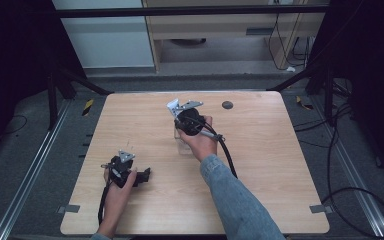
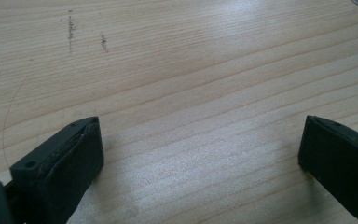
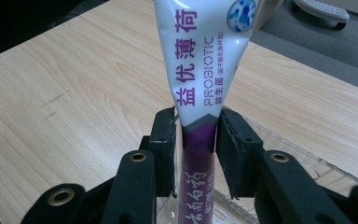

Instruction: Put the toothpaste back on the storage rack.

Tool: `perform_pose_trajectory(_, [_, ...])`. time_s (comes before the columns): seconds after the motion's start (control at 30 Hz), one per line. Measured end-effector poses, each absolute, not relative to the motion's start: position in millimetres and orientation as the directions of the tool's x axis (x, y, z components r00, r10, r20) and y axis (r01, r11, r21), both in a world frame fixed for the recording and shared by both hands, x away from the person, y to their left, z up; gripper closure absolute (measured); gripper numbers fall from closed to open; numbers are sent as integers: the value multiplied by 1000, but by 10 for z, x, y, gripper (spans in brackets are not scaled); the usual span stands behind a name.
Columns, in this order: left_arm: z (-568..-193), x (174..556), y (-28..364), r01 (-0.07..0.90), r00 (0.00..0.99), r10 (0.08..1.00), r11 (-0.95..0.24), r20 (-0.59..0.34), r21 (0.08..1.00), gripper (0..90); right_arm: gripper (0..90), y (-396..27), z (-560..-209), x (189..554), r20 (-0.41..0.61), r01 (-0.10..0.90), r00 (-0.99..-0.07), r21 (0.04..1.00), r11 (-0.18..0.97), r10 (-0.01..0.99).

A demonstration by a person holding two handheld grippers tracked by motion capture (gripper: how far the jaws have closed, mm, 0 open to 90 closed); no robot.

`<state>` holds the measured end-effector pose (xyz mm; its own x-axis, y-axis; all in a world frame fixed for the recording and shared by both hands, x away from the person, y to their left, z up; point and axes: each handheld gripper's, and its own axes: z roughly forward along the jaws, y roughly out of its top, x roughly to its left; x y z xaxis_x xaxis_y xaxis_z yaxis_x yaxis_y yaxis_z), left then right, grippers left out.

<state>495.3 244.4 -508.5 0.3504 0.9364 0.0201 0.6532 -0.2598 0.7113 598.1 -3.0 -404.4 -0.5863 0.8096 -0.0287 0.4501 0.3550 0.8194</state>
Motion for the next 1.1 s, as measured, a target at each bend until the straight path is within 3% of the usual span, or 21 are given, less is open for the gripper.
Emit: perform_pose_trajectory(1.1, [-5086,4944,2420,651,358,934,-265,20,711,0,679,-329,-3962,5749,-26,441,-573,833,335,819])
